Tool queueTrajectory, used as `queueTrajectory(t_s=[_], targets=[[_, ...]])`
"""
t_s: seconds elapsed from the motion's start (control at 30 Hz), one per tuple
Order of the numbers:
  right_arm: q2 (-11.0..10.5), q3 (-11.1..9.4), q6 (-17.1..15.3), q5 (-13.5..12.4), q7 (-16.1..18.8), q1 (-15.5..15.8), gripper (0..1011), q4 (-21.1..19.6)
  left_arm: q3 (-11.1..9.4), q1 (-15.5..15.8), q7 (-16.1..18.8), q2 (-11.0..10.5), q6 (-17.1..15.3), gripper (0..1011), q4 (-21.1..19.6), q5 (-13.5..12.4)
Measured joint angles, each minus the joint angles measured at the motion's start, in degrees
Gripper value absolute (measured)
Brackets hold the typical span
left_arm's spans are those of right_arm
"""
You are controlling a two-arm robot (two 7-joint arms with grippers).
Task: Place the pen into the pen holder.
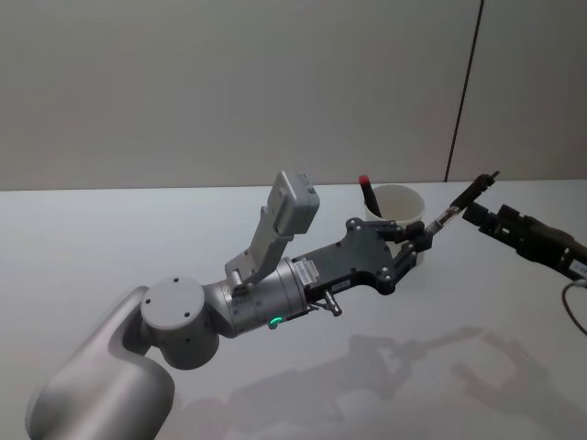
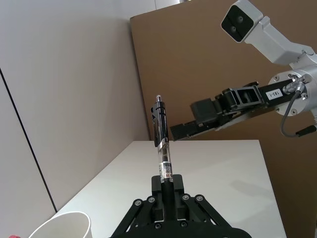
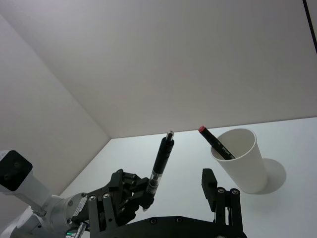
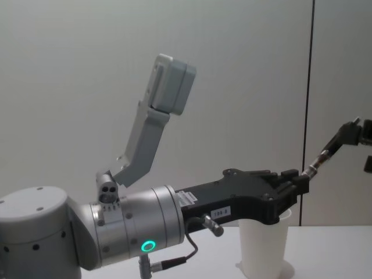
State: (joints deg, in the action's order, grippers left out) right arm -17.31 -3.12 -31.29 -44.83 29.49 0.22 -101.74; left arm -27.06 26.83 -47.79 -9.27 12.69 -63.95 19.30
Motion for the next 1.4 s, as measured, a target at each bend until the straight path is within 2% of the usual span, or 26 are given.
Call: queueTrajectory(t_s=[0.73, 1.0, 1.4], targets=[[2.5, 2.8, 0.0, -2.2, -9.3, -1.9, 1002, -0.9, 0.0, 0.0, 0.0, 0.0, 0.0, 138, 0.0, 0.0], [3.1, 3.5, -0.4, -3.8, -12.1, -2.3, 1002, -0.6, 0.0, 0.0, 0.0, 0.0, 0.0, 137, 0.0, 0.0], [3.6, 4.0, -0.8, -7.0, -14.5, -2.7, 1001, 0.5, 0.0, 0.0, 0.0, 0.0, 0.0, 137, 0.0, 0.0]])
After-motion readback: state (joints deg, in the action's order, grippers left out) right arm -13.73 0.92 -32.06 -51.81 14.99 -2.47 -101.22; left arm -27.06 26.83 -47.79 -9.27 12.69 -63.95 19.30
